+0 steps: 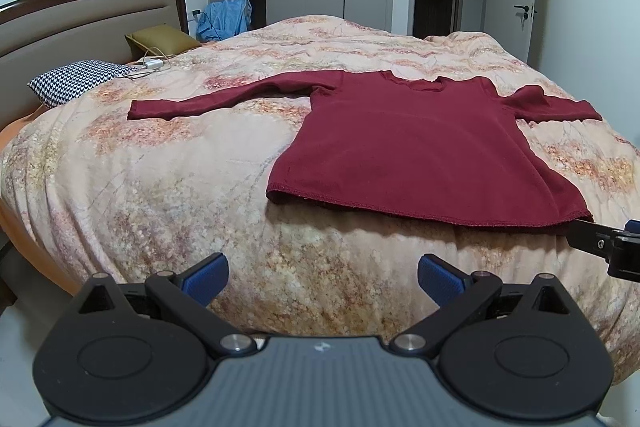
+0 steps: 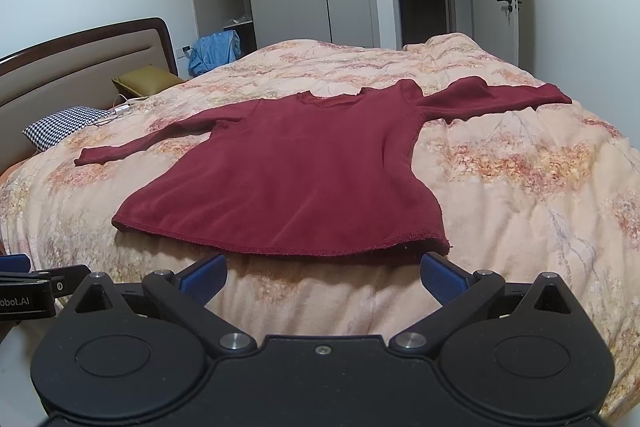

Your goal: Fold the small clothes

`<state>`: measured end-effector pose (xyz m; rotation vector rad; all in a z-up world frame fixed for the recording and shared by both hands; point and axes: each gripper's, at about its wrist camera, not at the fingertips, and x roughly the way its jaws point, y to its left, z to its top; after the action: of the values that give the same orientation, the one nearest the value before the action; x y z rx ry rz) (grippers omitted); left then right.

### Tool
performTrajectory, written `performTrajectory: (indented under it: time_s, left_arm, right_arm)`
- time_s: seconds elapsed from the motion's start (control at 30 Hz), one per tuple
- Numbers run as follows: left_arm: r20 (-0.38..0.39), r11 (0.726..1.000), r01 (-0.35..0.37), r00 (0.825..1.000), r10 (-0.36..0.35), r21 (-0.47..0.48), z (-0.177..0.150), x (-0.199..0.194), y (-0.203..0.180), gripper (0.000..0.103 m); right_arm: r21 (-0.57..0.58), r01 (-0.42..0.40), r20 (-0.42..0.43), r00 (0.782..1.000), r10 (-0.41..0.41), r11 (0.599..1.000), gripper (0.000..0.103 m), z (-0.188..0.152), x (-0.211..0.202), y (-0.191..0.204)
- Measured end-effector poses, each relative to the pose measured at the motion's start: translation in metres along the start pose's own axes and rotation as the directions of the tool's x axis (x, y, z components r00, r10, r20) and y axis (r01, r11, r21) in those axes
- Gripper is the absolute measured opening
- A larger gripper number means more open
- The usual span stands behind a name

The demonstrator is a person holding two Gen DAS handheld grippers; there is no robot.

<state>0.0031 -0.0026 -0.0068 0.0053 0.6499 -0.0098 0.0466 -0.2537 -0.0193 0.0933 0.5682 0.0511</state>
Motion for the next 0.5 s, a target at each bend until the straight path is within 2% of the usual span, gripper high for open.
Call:
performTrajectory:
  time_s: [0.5]
  left_arm:
    - [-0.019, 1.000, 0.006, 1.000, -0.006, -0.005, -0.0020, 0.0065, 0.0002, 0.103]
  right_arm:
    - [-0.004, 0.001, -0.018, 1.000, -0.001, 1.000, 0.103, -0.0007, 0.0054, 0.0004]
